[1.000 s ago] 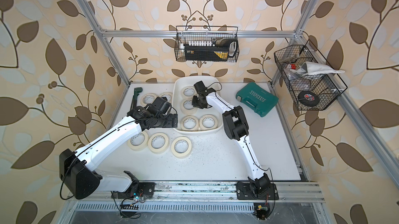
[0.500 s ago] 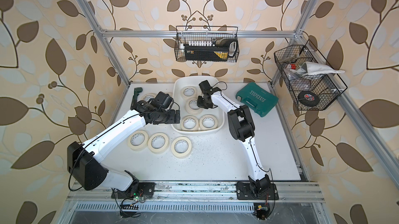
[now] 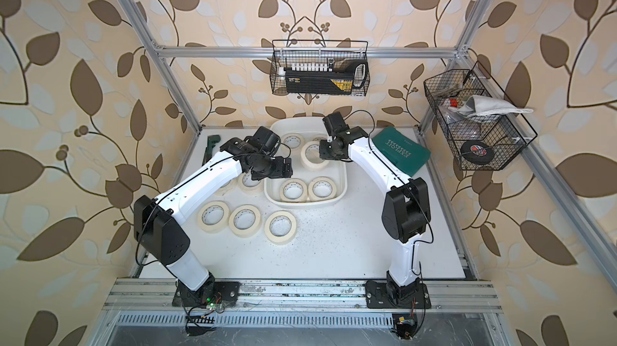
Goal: Take out the art tape in the storage box
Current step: Pick up the art tape from the storage box, then place the art tape at the center of the board.
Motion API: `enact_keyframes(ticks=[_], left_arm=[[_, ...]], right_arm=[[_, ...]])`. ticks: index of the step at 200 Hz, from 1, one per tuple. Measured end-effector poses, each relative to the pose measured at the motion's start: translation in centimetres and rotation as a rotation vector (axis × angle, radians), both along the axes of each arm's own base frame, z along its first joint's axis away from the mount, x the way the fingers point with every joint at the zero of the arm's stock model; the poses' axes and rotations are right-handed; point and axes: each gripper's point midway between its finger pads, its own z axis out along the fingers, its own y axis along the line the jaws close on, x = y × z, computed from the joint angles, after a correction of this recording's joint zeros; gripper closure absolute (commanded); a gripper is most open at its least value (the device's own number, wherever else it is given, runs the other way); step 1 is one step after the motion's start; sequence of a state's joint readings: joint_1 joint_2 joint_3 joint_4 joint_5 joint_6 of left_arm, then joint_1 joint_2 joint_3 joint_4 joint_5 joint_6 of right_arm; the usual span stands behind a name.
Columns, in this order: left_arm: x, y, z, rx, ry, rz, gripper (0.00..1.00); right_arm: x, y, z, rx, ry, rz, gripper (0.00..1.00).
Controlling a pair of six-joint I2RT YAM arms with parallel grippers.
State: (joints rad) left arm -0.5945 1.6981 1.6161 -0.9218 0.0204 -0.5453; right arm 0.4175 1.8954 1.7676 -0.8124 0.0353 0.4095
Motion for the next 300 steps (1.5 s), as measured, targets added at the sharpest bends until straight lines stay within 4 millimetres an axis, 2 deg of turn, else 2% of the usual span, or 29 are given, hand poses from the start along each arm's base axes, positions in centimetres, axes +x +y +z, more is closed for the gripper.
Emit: enact_keyframes(ticks=[40,79,116,151,207,224,247,273,300], left_arm=[[-0.3,-2.1,-0.1,-0.072,0.042,-0.063,0.08],[-0.4,-4.1,-1.0,-0.09,0.073,-0.109,0.09],[0.2,-4.9,-2.3,-0.077,0.09,-0.118,0.12],[0.4,-5.2,-4.1,-0.05,0.113,-0.122,0.33],[0.5,-6.3,-3.9,-0.04,0.067,-0.166,0.7],[0.4,-6.2,-4.4,-0.021,0.073,-0.183,0.81],[0.2,-6.5,-5.3,-0.009,0.089,-0.197,0.88],[0.4,-6.4,-5.4,-0.015,0.096,-0.184,0.93],[0.5,-6.2,-5.4,-0.017,0.097,-0.178,0.94]], right_arm=[[-3.4,-0.7,-0.9,-0.045,0.054,0.021,0.97],[-6.1,1.0,-1.2,-0.071,0.076,0.08,0.97],[-7.8,2.4,-2.4,-0.094,0.105,0.12,0.97],[-8.2,2.8,-2.6,-0.094,0.112,0.127,0.95],[-8.3,3.0,-2.6,-0.098,0.109,0.127,0.9],[-8.2,3.0,-2.5,-0.1,0.102,0.129,0.84],[-8.3,3.0,-2.6,-0.111,0.103,0.129,0.65],[-8.2,3.0,-1.8,-0.098,0.083,0.128,0.49],[-8.3,2.9,-0.1,-0.083,0.046,0.134,0.41]])
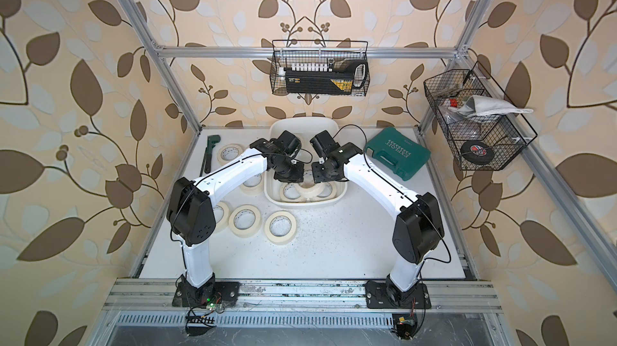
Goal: Take out the art tape in the storage box
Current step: Place the art tape at the center of the board.
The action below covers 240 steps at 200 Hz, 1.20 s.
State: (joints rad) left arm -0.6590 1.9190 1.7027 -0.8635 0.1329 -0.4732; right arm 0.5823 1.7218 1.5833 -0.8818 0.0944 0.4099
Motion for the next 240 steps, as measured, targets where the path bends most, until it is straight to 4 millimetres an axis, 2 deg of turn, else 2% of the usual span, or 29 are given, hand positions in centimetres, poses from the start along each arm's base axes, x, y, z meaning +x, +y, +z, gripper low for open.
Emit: enact_keyframes(ticks=[37,59,86,119,153,192,217,240], left_arm=[[0.1,0.2,0.0,0.001,0.002,0.004,0.98],[0.1,0.2,0.0,0.001,0.002,0.003,0.99],[-0.6,0.4,-0.1,0.007,0.002,-0.013,1.0],[-2.3,-0.8,0.8,0.01,-0.028,-0.093,1.0],[-6.2,-3.0,1.0,0.024,-0.057,-0.237,1.0],[-10.4,-4.9,-0.2,0.061,-0.067,-0.387,1.0],[-12.2,-5.3,-1.5,0.101,-0.072,-0.434,1.0],[-13.3,-4.8,-2.9,0.158,-0.075,-0.454,1.0]], right_arm=[[0.3,-0.8,4.3,0.06,-0.092,-0.005,0.4],[0.8,-2.4,6.9,0.104,-0.145,-0.037,0.4],[1.1,-4.3,8.8,0.134,-0.186,-0.075,0.4],[1.6,-6.2,9.5,0.151,-0.197,-0.107,0.4],[2.5,-8.4,9.4,0.177,-0.186,-0.157,0.4],[2.8,-9.7,8.9,0.196,-0.167,-0.182,0.4],[2.7,-9.5,8.7,0.206,-0.157,-0.177,0.4],[2.7,-9.3,8.6,0.213,-0.151,-0.171,0.4]])
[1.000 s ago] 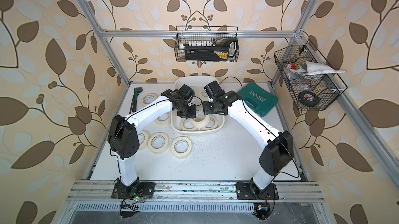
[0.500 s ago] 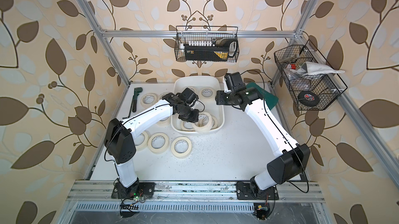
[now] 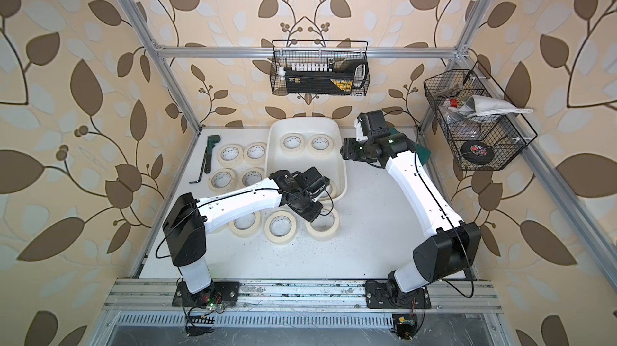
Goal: Take out the art tape in the storage box
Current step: Place the art tape at the center of the board.
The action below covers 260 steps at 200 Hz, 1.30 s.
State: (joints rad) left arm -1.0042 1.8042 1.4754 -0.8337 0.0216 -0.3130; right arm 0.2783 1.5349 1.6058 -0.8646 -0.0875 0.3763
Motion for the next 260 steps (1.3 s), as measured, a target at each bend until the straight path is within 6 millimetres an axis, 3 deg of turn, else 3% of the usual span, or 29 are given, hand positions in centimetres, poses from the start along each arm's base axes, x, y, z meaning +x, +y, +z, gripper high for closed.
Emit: enact_keyframes(ticks=[82,181,205,260], left_arm=[[0.5,2.0,-3.6,0.105,-0.085,0.078,1.0],[0.9,2.6,-7.3,0.183,-0.148,0.163,1.0],[1.3,2.9,-7.3,0.194,-0.169,0.178,0.73],[1.8,3.0,-7.1,0.196,-0.198,0.202,0.61]], right_arm=[[0.0,0.3,-1.0,0.004,0.028,0.009,0.4],[0.0,0.3,-1.5,0.005,0.04,0.012,0.4],[0.0,0.3,-1.7,0.007,0.047,0.01,0.4],[0.1,0.6,-2.4,0.016,0.071,0.014,0.4]])
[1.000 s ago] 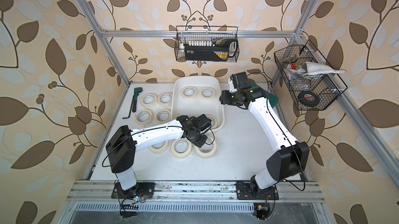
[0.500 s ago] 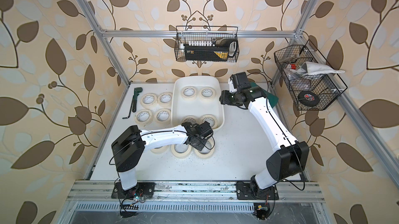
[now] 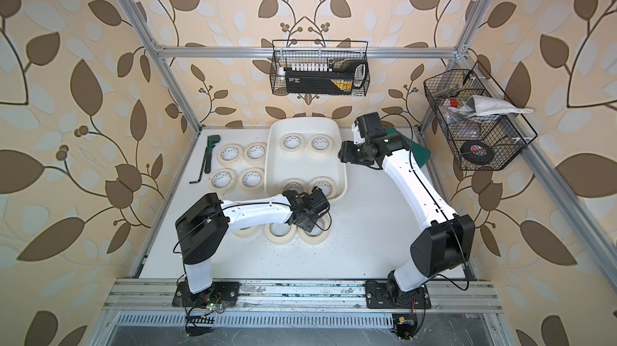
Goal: Take out the art tape in the storage box
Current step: Place the art tape at the center of the board.
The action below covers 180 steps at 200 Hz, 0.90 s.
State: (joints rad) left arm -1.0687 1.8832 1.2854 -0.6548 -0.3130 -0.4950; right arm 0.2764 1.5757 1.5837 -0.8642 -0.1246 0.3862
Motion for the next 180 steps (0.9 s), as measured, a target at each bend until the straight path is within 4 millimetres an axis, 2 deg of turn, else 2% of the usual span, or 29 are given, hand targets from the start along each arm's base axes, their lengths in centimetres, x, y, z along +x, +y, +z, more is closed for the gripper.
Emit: enact_keyframes(ticks=[45,70,104,145,180], left_arm=[[-0.1,-0.1,0.1,-0.009,0.009,0.001,0.48],[-0.5,-0.7,1.1,-0.046,0.022,-0.018,0.4],[0.0,-2.2,4.9,-0.133,-0.019,-0.057,0.31],[0.8,-3.1,9.5,-0.2,-0.084,-0.093,0.26],[2.8,-2.0,11.9,-0.239,-0.085,-0.08,0.25]], right_arm=[[0.0,0.1,-0.2,0.008,0.009,-0.001,0.4],[0.0,0.1,-0.2,0.008,0.009,-0.001,0.4],[0.0,0.2,-0.2,0.015,0.011,0.003,0.4],[0.0,0.4,-0.5,0.022,0.021,0.008,0.4],[0.0,0.7,-0.8,0.032,0.035,0.016,0.39]])
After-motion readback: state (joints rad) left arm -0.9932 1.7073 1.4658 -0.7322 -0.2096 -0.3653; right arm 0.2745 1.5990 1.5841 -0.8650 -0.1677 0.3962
